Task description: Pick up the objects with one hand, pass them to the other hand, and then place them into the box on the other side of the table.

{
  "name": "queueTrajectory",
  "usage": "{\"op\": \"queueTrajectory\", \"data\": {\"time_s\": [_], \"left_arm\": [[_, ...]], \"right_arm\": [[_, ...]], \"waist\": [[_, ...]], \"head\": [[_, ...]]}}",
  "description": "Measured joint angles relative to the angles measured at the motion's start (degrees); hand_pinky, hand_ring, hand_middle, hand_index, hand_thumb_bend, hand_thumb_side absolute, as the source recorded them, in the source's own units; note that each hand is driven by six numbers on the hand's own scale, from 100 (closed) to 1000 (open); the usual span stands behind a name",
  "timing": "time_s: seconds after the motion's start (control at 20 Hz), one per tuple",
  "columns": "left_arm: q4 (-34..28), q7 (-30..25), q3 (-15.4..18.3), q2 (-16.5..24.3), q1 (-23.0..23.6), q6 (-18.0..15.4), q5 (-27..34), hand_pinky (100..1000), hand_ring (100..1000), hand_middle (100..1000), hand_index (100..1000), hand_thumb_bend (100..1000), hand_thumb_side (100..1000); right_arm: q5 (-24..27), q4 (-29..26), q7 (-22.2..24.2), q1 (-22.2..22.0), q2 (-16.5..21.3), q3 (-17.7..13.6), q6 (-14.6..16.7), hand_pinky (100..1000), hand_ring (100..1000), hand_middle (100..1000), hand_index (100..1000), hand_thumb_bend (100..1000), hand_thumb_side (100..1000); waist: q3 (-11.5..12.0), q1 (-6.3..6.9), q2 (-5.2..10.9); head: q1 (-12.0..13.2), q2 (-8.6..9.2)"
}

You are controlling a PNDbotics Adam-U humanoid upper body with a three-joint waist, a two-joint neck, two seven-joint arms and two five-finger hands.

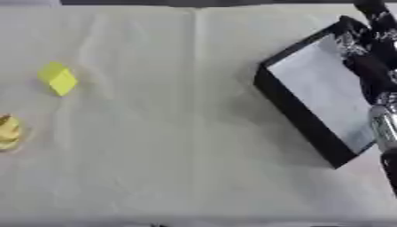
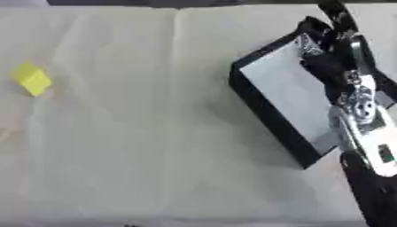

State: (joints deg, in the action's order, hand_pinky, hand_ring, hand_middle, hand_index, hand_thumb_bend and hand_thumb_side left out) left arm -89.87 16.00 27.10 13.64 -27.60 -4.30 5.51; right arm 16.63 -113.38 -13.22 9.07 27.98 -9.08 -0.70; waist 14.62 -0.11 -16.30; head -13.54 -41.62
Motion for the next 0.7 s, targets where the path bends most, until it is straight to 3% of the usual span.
{"op": "queueTrajectory", "data": {"time_s": [0.45, 0.7], "left_arm": [[0.0, -0.1, 0.0, 0.0, 0.0, 0.0, 0.0, 702, 703, 729, 859, 448, 634], [0.0, 0.0, 0.1, 0.0, -0.2, 0.1, 0.0, 704, 706, 731, 862, 449, 634]], "right_arm": [[0.0, 0.0, 0.0, 0.0, 0.0, 0.0, 0.0, 970, 922, 981, 1000, 100, 207], [0.0, 0.0, 0.0, 0.2, 0.0, 0.0, 0.0, 971, 925, 984, 1000, 100, 205]], "waist": [[0.0, 0.00, 0.00], [-0.1, 0.08, -0.01]], "head": [[0.2, 0.42], [2.6, 0.50]]}}
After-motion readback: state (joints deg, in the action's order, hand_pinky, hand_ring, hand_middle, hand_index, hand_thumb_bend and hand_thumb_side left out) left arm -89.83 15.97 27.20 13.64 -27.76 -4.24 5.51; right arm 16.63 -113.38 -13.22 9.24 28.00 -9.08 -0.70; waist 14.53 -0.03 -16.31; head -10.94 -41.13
